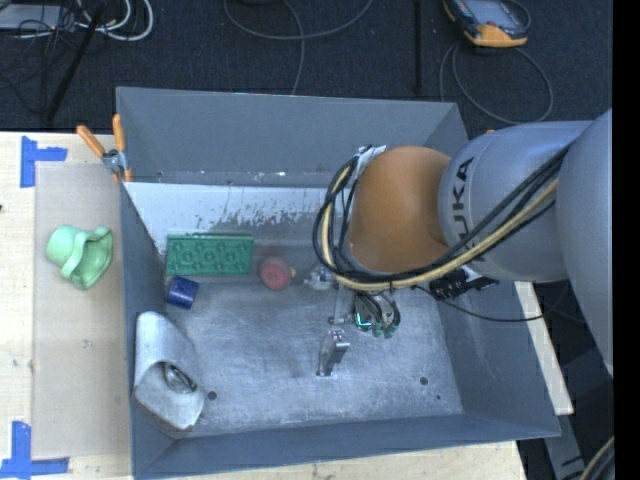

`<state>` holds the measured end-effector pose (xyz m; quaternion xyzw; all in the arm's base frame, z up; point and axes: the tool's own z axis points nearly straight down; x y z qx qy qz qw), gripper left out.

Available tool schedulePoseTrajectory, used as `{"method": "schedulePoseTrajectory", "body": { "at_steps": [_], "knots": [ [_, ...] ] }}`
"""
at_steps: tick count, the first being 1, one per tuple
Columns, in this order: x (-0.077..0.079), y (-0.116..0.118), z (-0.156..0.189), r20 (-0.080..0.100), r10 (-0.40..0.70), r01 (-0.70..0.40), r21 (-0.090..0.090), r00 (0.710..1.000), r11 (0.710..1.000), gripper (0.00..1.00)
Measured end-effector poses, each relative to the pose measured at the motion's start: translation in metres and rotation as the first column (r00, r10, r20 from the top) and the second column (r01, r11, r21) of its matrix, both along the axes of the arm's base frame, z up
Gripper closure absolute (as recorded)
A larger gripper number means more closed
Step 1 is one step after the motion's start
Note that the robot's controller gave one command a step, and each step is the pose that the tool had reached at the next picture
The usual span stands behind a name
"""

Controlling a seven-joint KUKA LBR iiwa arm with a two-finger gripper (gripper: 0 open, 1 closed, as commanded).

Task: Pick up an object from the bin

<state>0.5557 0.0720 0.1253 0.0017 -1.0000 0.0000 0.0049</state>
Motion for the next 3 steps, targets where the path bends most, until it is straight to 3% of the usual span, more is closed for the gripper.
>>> {"method": "schedulePoseTrajectory", "body": {
  "at_steps": [1, 2, 3],
  "knots": [
    [0.06, 0.004, -0.054, 0.008, 0.16, -0.16, -0.001, 0.987, 0.987, 0.0],
    [0.066, 0.041, -0.025, 0.014, 0.534, -0.534, 0.0, 0.846, 0.846, 0.0],
    [0.065, 0.028, -0.026, 0.01, 0.549, -0.549, 0.001, 0.836, 0.836, 0.0]
  ]
}}
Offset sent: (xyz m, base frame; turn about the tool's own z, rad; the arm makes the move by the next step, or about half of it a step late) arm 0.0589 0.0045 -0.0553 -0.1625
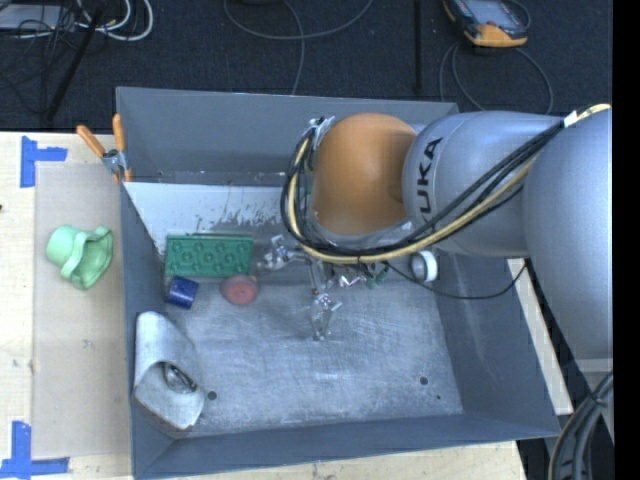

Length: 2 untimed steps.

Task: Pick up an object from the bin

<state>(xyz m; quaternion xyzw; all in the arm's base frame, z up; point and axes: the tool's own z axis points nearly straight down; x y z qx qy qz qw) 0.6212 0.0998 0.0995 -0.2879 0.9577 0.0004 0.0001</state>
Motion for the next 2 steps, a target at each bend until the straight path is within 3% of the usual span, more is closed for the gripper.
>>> {"method": "schedulePoseTrajectory", "body": {
  "at_steps": [1, 2],
  "knots": [
    [0.003, 0.03, -0.028, 0.003, 0.182, -0.182, -0.001, 0.983, 0.983, 0.0],
    [-0.003, 0.078, -0.028, 0.005, 0.242, -0.242, 0.0, 0.97, 0.97, 0.0]
  ]
}}
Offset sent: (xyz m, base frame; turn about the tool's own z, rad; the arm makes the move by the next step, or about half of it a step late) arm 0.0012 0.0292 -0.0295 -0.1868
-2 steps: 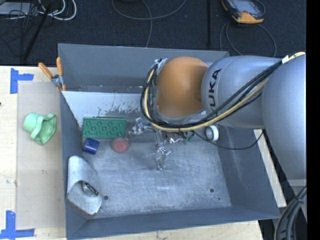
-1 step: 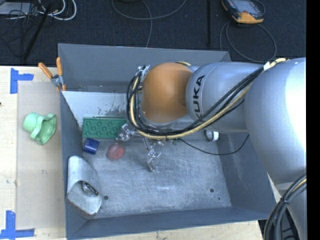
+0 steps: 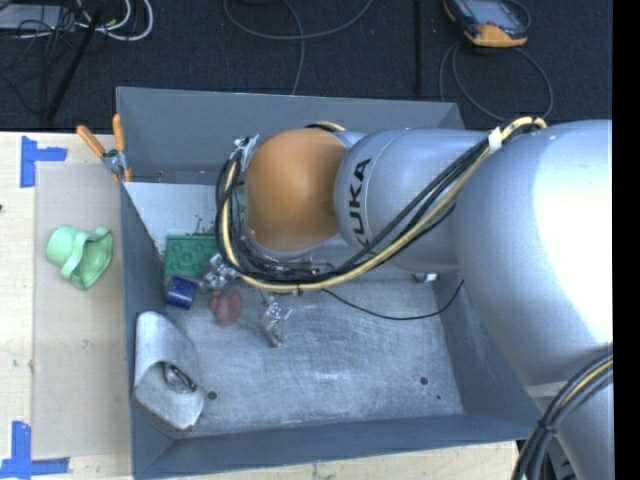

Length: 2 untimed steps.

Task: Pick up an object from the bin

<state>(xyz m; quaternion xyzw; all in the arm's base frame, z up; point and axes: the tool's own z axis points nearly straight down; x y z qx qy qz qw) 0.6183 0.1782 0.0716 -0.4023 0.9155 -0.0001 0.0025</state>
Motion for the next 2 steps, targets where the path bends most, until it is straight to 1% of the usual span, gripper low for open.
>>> {"method": "schedulePoseTrajectory", "body": {
  "at_steps": [1, 2],
  "knots": [
    [0.003, 0.0, 0.004, 0.007, -0.007, 0.007, 0.005, 1.0, 1.0, 1.0],
    [0.004, 0.0, 0.016, -0.002, -0.01, 0.01, 0.001, 1.0, 1.0, 1.0]
  ]
}}
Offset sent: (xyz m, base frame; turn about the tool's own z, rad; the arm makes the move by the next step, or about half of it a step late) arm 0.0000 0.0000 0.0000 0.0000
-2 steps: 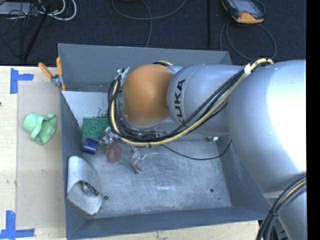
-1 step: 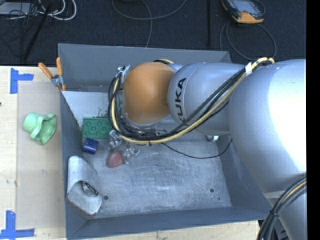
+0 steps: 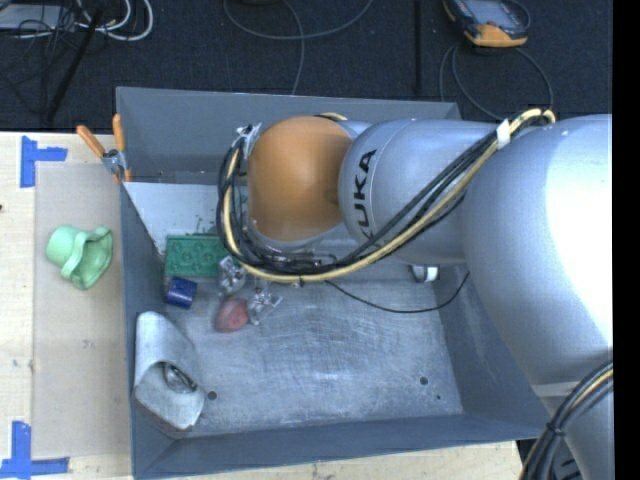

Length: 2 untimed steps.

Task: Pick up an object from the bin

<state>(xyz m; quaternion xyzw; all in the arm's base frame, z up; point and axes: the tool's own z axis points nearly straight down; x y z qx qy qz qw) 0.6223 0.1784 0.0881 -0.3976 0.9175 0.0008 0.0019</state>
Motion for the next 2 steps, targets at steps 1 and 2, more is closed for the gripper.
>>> {"method": "schedulePoseTrajectory", "body": {
  "at_steps": [1, 2],
  "knots": [
    [0.001, 0.001, 0.046, 0.003, -0.003, 0.003, -0.001, 1.0, 1.0, 1.0],
    [0.003, 0.002, 0.092, 0.004, -0.006, 0.006, -0.001, 1.0, 1.0, 1.0]
  ]
}}
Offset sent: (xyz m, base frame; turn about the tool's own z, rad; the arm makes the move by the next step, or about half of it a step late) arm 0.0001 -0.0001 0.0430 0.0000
